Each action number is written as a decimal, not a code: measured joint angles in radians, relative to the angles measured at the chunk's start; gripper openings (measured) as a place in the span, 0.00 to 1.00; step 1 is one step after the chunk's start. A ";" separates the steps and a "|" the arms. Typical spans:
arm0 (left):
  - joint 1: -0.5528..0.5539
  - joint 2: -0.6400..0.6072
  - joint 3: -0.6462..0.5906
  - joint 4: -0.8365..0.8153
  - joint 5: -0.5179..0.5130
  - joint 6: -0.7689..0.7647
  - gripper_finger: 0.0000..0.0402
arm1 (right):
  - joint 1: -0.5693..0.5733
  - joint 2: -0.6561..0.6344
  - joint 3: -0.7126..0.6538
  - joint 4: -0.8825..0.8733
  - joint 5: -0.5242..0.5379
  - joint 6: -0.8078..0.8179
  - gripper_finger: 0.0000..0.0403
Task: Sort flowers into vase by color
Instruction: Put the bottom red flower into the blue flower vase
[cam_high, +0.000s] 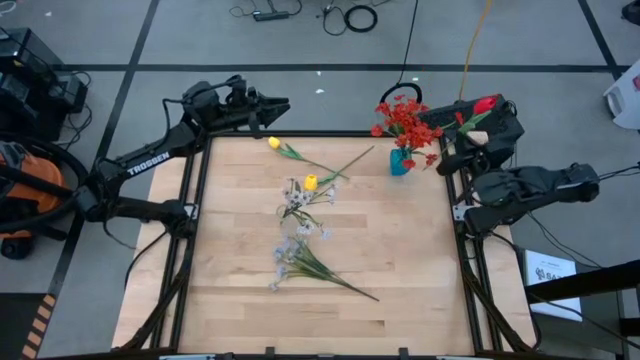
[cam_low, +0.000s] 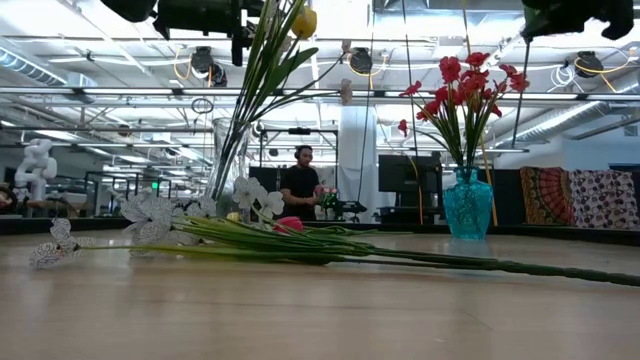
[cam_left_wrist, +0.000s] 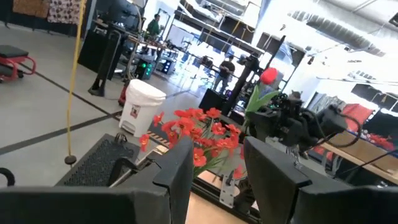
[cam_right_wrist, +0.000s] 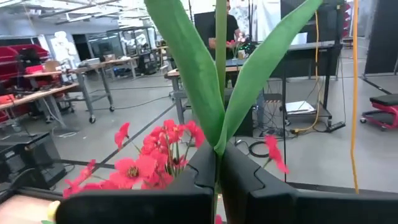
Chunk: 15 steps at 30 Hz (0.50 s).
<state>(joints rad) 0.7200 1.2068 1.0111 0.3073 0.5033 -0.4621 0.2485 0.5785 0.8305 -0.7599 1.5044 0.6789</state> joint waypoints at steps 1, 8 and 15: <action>-0.005 0.000 0.000 0.000 -0.010 0.004 0.37 | 0.000 0.001 -0.016 0.010 0.010 0.015 0.00; -0.021 0.000 0.000 0.000 -0.049 0.005 0.37 | 0.000 0.022 -0.042 0.090 0.013 0.056 0.00; -0.020 0.000 0.000 0.000 -0.049 0.004 0.37 | -0.031 0.095 -0.042 0.227 0.064 -0.085 0.00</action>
<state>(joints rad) 0.6998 1.2068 1.0111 0.3069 0.4546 -0.4580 0.2176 0.6735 0.7883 -0.5327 1.5682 0.5942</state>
